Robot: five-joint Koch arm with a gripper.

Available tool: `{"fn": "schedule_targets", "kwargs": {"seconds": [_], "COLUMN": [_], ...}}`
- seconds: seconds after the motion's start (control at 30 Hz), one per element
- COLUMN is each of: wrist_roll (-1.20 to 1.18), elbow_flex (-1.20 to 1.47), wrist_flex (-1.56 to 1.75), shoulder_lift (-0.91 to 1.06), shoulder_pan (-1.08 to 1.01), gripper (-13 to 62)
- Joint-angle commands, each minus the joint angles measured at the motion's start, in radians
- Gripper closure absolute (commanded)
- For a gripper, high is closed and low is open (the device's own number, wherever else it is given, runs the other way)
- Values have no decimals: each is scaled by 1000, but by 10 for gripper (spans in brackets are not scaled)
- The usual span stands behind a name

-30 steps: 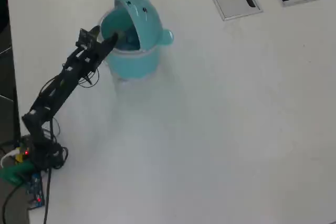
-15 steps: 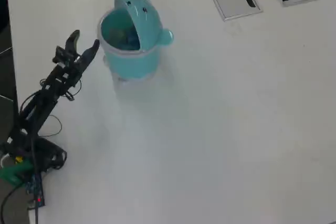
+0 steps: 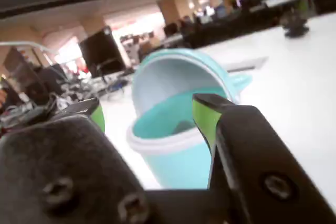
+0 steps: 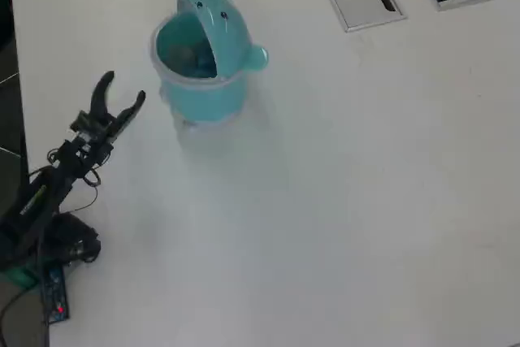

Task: Grasp RGB lego blocks and put them in the bin one by one.

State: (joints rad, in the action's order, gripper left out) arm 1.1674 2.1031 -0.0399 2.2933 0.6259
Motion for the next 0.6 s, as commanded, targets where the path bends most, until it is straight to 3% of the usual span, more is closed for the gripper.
{"fn": "schedule_targets", "kwargs": {"seconds": [0.0, 0.57], "wrist_roll": [-109, -250], "elbow_flex": [-34, 37], "wrist_flex": [124, 433], "shoulder_lift": [75, 78], "shoulder_pan": [-41, -207], "gripper": [165, 163]}}
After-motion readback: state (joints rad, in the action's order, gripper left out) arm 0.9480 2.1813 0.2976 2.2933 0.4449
